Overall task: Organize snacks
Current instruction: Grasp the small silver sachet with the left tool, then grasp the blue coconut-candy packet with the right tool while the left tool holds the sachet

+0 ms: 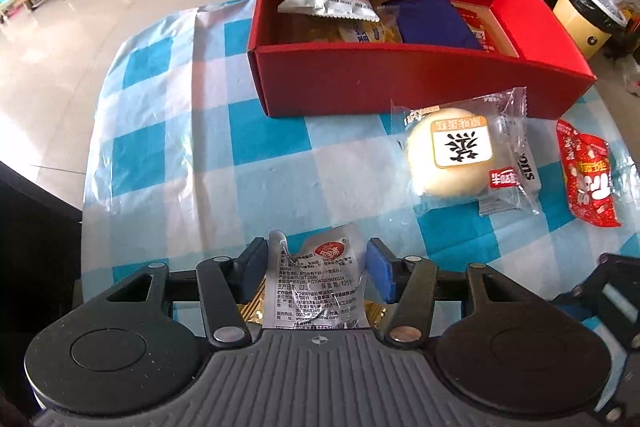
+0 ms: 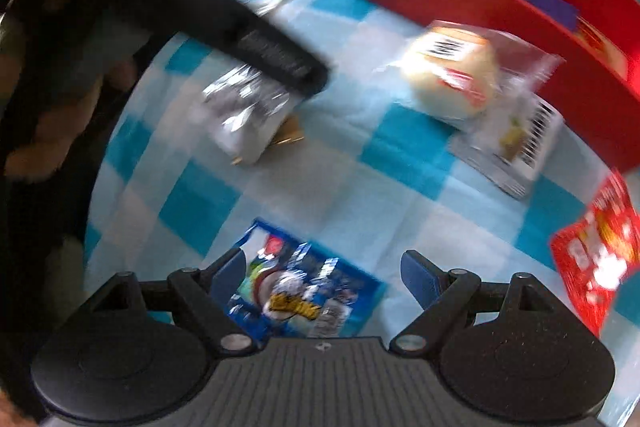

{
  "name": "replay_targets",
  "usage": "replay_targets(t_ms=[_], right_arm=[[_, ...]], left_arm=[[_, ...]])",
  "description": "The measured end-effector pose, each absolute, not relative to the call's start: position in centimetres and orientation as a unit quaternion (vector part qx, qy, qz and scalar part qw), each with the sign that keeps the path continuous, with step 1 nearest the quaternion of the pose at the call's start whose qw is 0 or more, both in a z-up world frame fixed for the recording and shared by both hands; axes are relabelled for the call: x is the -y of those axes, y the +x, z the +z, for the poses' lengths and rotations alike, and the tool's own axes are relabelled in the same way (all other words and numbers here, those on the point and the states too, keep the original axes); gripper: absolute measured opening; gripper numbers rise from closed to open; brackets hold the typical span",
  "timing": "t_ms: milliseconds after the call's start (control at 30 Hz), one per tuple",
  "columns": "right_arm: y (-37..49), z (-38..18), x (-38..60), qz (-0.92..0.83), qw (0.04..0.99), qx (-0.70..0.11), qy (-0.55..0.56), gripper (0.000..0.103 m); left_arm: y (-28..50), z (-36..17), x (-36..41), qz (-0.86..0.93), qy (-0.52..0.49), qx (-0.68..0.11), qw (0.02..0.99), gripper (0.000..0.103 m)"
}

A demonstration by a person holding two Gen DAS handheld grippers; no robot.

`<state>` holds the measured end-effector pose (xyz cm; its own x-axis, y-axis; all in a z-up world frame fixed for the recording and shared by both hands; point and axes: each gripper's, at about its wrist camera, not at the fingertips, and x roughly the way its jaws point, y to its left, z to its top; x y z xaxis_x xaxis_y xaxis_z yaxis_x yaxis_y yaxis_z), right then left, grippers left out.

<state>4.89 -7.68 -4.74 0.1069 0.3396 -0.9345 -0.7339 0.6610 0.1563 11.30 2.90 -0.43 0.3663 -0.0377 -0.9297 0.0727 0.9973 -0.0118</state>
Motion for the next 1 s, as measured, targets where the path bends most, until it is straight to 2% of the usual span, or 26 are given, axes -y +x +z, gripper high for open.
replay_targets(t_ms=[433, 500, 667, 767, 867, 1000], right_arm=[[1.3, -5.9, 2.2, 0.494, 0.607, -0.493, -0.38, 0.082], [1.8, -6.7, 1.4, 0.488, 0.609, -0.489, -0.388, 0.085], [2.7, -6.8, 2.2, 0.445, 0.657, -0.502, -0.343, 0.086], [3.6, -6.9, 4.0, 0.383, 0.706, -0.526, -0.278, 0.084], [4.9, -6.5, 6.4, 0.329, 0.747, -0.548, -0.182, 0.084], [4.6, -6.9, 7.1, 0.276, 0.771, -0.547, -0.175, 0.085]], left_arm=[[10.9, -0.3, -3.3, -0.056, 0.001, -0.569, 0.82, 0.062], [10.9, -0.5, -3.6, -0.056, -0.002, -0.572, 0.818, 0.062], [11.3, -1.1, -4.4, -0.052, -0.012, -0.583, 0.811, 0.063], [11.4, -1.0, -4.7, -0.054, -0.021, -0.585, 0.809, 0.064], [11.4, -0.9, -4.6, -0.056, -0.015, -0.582, 0.811, 0.073], [11.2, -1.1, -4.3, -0.055, -0.006, -0.584, 0.81, 0.077]])
